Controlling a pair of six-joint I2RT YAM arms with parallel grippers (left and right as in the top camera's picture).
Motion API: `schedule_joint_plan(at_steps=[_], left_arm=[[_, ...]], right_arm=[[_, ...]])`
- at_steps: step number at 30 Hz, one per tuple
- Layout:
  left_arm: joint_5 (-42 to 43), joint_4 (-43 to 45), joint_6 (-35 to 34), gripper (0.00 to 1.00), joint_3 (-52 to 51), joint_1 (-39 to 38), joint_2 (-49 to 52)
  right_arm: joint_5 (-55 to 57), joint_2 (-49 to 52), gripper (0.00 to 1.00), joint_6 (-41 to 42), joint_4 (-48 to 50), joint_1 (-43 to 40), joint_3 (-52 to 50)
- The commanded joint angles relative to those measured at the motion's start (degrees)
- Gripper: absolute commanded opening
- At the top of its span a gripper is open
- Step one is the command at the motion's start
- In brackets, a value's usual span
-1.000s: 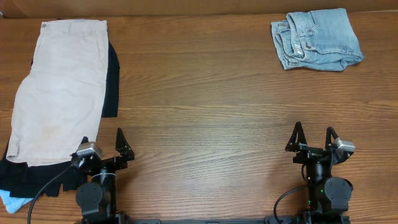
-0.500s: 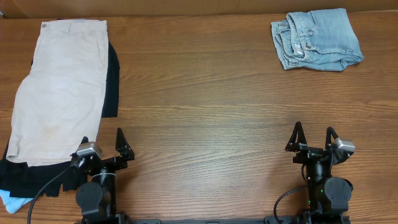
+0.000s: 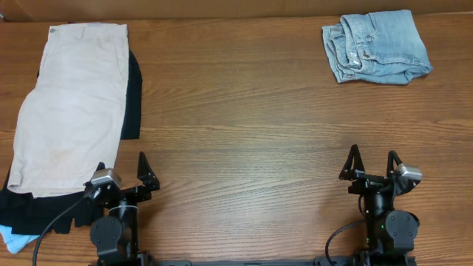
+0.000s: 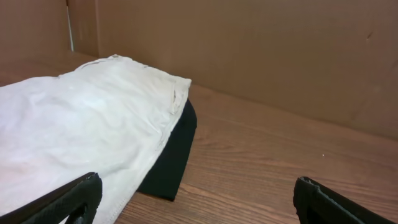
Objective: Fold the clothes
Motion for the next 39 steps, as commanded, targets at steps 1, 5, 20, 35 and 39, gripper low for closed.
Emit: schedule_joint_plan(at_steps=[1,5,20,35,39], left_arm=[[0.3,0.0,-0.4,1.00,-0.2,0.4,-0.7],[0.3,0.0,-0.4,1.00,-0.2,0.4,-0.7],[0.2,0.0,-0.4,1.00,-0.2,0.4,-0.7],[-3.7,0.0,1.6,1.00,-0.2,0.4,-0.7],[-3.7,0.0,1.6,1.00,-0.2,0.4,-0.7]], right_arm=[[-0.1,-0.6,1.00,-0.2,0.3,0.3,-0.6],[-0.1,-0.6,1.00,-0.2,0.3,0.3,-0.6],[-0.1,-0.6,1.00,-0.2,0.3,0.3,-0.6],[-0.1,-0.6,1.00,-0.2,0.3,0.3,-0.6],[-0.1,-0.6,1.00,-0.2,0.3,0.3,-0.6]])
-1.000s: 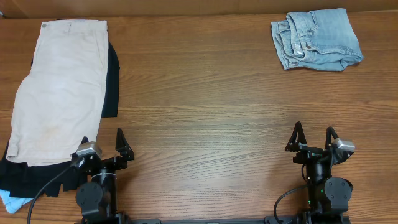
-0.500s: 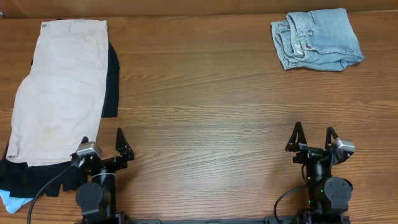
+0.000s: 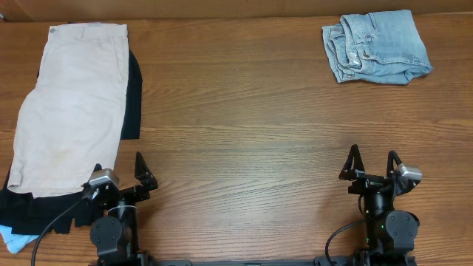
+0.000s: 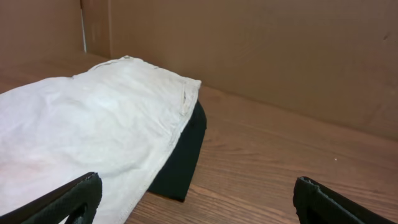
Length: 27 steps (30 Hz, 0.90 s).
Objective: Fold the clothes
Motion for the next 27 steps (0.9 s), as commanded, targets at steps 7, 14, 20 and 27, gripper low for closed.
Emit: schedule_joint_plan(at_steps=[7,14,20,27], left_arm=[[-1.6,0.3,1.3,1.00,-0.2,0.4,-0.7],[3.4,4.6,1.4,1.00,-0.1,0.4,-0.7],[3.4,1.9,3.0,1.00,2.9,0.4,-0.3],[3.4,-1.8,5.3,1.00,12.2,0.4,6.0]], right_arm=[[-0.1,-0.6,1.00,-0.2,0.3,0.3,-0.6],[-0.1,-0.6,1.00,-0.2,0.3,0.3,-0.6],[-0.1,-0.6,1.00,-0.2,3.3,0.3,-0.5],[-0.2,-0.6,1.00,-0.2,4.8,0.3,2.7]])
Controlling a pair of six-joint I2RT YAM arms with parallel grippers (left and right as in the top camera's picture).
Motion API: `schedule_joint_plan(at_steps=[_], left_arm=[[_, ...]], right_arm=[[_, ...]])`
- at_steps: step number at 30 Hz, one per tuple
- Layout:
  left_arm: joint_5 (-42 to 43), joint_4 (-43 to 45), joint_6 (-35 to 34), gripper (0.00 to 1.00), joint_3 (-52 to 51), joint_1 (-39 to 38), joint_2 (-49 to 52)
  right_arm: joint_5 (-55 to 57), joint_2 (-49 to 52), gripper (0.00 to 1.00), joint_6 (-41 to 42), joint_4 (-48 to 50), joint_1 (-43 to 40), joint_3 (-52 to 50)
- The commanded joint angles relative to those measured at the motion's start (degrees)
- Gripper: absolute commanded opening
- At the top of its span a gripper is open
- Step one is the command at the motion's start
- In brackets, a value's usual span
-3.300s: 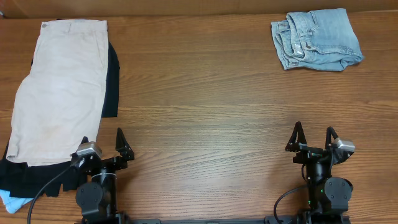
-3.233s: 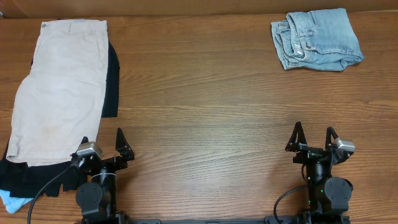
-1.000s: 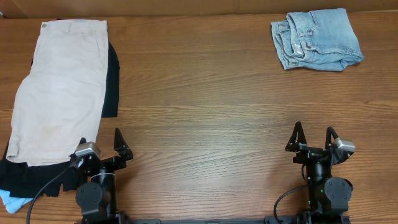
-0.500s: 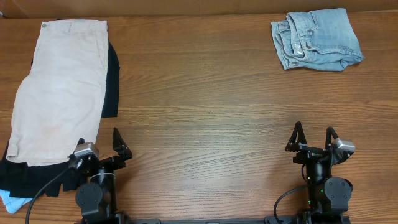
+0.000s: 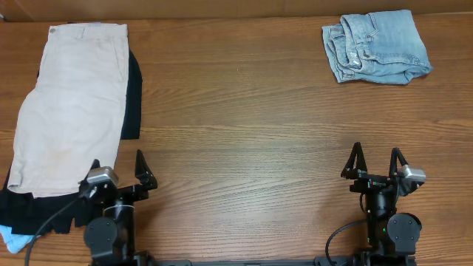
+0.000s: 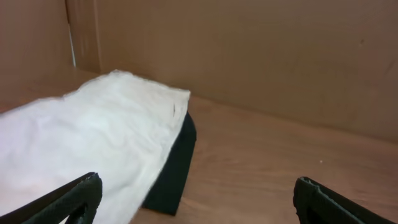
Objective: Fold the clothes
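Note:
Cream shorts [image 5: 70, 103] lie flat at the table's far left on top of a black garment [image 5: 133, 96]; both also show in the left wrist view as cream shorts [image 6: 81, 143] and black garment [image 6: 174, 168]. A folded pair of light blue jeans [image 5: 377, 46] rests at the back right. My left gripper [image 5: 118, 171] stands open at the front left, just right of the shorts' near end, with nothing between its fingers [image 6: 68, 199]. At the front right my right gripper [image 5: 378, 162] is open and holds nothing.
A light blue cloth [image 5: 13, 238] peeks out under the black garment at the front left corner. A brown cardboard wall [image 6: 249, 56] runs behind the table. Bare wooden table [image 5: 244, 125] lies between the piles.
The left arm has shifted a little to the left; its wrist view is now blurred and turned slightly. The right gripper sits a touch lower in the overhead view. The clothes are unmoved.
Both grippers stood open at the front edge at each earlier moment, the shorts pile at left and jeans at back right. The left arm has only shifted slightly near the pile's end; no garment has been touched or moved.

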Motion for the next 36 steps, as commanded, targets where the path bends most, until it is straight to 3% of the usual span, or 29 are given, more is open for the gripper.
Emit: schedule_joint_plan(at_steps=[1,7,12,16,22,26,30,36], left_arm=[[0.8,0.0,3.0,1.00,7.1,0.4,4.6],[1.3,0.0,2.9,1.00,17.0,0.4,17.7],[8.7,-1.8,2.9,1.00,29.1,0.4,32.4],[12.5,-10.0,3.7,1.00,41.0,0.4,44.2],[12.6,-28.9,14.4,1.00,60.1,0.4,61.3],[12.9,-36.4,20.6,1.00,69.5,0.4,70.0],[12.7,-37.6,22.2,1.00,72.2,0.4,75.7],[10.3,-32.4,24.4,1.00,72.0,0.6,83.4]], right_arm=[[-0.5,-0.6,1.00,-0.5,0.6,0.3,3.4],[-3.5,-0.3,1.00,-6.7,-1.6,0.3,11.2],[-3.6,5.0,1.00,-6.5,-9.0,0.3,20.2],[-6.8,13.3,1.00,-6.2,-13.0,0.3,28.4],[-14.7,31.2,1.00,-6.2,-22.0,0.3,43.1],[-20.1,44.1,1.00,-6.2,-26.9,0.3,51.4],[-28.8,56.2,1.00,-6.2,-24.3,0.3,55.3],[-52.0,74.3,1.00,-6.1,-8.1,0.3,55.4]])
